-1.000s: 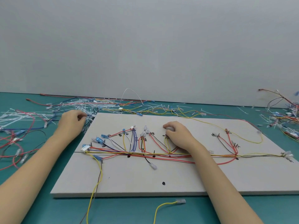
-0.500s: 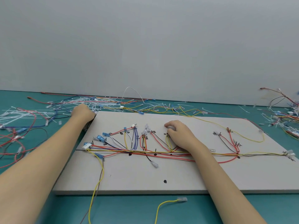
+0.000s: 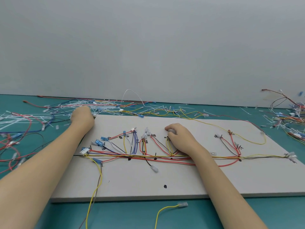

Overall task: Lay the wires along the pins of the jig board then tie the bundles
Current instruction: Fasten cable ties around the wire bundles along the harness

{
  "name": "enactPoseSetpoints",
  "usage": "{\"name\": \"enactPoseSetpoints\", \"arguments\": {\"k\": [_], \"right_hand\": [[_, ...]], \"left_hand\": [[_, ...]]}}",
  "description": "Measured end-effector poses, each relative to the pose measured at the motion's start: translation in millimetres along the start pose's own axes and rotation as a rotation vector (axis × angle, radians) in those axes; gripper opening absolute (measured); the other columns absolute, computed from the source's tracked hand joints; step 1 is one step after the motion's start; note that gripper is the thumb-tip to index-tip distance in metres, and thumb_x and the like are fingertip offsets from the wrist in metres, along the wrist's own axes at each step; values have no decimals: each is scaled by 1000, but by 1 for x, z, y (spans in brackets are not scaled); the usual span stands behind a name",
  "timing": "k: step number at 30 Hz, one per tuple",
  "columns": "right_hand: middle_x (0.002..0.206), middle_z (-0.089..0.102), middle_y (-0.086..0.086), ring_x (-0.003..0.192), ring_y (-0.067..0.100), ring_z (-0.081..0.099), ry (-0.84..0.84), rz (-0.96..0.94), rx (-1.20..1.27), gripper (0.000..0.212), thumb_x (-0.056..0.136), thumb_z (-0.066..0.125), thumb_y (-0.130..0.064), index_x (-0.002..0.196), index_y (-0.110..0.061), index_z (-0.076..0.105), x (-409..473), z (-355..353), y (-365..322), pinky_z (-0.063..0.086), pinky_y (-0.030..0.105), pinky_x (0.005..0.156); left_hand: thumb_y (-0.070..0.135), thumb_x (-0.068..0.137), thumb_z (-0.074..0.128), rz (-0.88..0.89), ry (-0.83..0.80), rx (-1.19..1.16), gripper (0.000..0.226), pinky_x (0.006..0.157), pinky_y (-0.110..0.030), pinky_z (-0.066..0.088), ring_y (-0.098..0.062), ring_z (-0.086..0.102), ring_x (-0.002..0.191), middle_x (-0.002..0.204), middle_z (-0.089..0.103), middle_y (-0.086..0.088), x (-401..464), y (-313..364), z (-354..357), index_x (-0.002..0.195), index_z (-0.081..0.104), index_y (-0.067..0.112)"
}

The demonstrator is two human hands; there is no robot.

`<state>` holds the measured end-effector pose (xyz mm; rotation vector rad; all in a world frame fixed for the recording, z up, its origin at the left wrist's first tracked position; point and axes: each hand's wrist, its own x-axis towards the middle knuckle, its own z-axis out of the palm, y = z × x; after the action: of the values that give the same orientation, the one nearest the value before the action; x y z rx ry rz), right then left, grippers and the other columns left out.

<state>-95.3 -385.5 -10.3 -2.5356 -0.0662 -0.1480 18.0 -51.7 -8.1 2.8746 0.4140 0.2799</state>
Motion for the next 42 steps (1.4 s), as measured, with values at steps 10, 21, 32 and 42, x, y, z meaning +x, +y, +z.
{"name": "enactPoseSetpoints", "arguments": {"k": [10, 21, 32, 42], "right_hand": [[134, 53, 3, 125, 19, 47, 4, 1, -10, 37, 93, 41, -11, 125, -16, 60, 0, 0, 0, 37, 34, 104], [133, 53, 3, 124, 19, 46, 1, 3, -3, 36, 94, 42, -12, 124, -17, 60, 1, 1, 1, 38, 34, 104], [133, 53, 3, 124, 19, 47, -1, 3, -5, 36, 94, 42, -13, 124, -17, 61, 1, 1, 1, 38, 35, 104], [133, 53, 2, 123, 19, 48, 3, 6, 3, 35, 94, 42, -13, 123, -18, 61, 1, 1, 1, 38, 34, 103]], "left_hand": [[-4, 85, 58, 132, 115, 63, 13, 66, -39, 48, -37, 59, 81, 94, 64, -22, 0, -15, 3, 94, 68, -2], [-1, 88, 51, 208, 124, 185, 19, 77, -43, 50, -38, 59, 96, 104, 62, -19, -2, -24, 1, 102, 63, 4], [-18, 87, 55, -258, -293, -1081, 38, 43, -24, 56, -22, 68, 47, 107, 59, -35, -6, -54, -35, 121, 50, -3], [-6, 93, 53, -408, -433, -1312, 42, 49, -18, 56, -10, 69, 50, 80, 70, -7, -27, -60, -42, 132, 50, 8]]}}
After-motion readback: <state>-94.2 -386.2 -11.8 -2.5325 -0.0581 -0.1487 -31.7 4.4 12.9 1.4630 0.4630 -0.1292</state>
